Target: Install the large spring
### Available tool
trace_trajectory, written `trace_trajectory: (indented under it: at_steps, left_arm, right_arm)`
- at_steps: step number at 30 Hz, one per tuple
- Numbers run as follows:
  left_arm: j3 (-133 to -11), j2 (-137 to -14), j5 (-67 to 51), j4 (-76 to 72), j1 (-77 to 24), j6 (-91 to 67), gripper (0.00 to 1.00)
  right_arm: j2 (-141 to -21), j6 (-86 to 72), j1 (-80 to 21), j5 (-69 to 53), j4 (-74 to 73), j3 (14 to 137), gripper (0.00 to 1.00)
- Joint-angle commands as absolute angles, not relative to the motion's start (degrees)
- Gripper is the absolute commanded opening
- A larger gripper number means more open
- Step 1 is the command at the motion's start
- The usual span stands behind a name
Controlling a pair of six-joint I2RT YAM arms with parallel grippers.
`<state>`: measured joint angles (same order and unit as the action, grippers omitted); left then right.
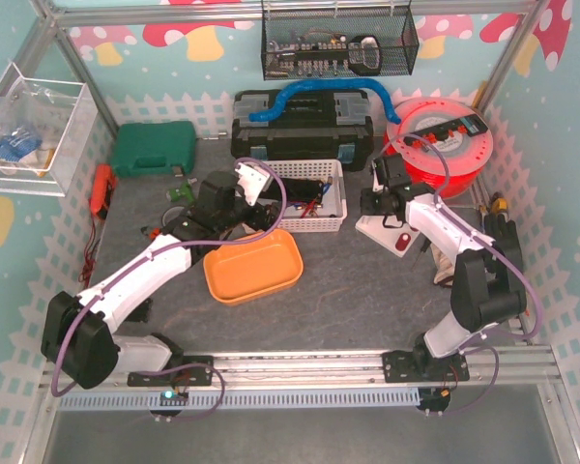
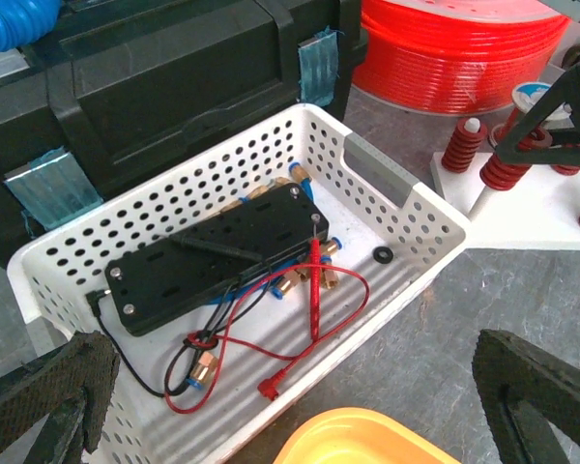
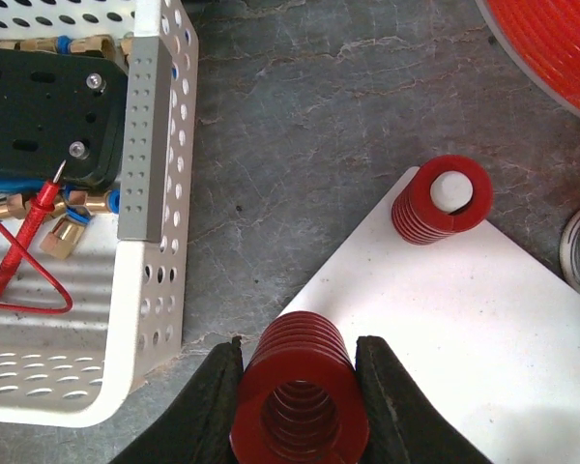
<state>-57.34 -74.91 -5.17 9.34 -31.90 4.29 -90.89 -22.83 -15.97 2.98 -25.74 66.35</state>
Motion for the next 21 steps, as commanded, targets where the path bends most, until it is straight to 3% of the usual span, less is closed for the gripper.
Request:
trace_trajectory:
  at_steps: [1,8,11,21]
  left_arm:
    - [-58.2,-75.2,-6.1,9.0,-31.5,5.1,0.99]
    - [-57.8,-74.8,-6.3,9.0,-31.4,4.9,0.99]
    - [-57.8,-74.9,-6.3,9.0,-31.5,4.9,0.99]
    - [-57.2,-75.2,-3.5,6.9,-31.3,2.6,0.99]
  right_arm:
    - [-91.1,-23.6,-15.7,3.6,-26.0,64.9,0.0]
    - [-93.6,-24.2,-15.7,3.7,-21.3,61.9,0.0]
    - [-95.2,-24.9,-15.7,4.3,-20.5,62.0,0.07]
    - [-92.0,-24.6,-15.7,6.1,-20.8,61.2,0.61]
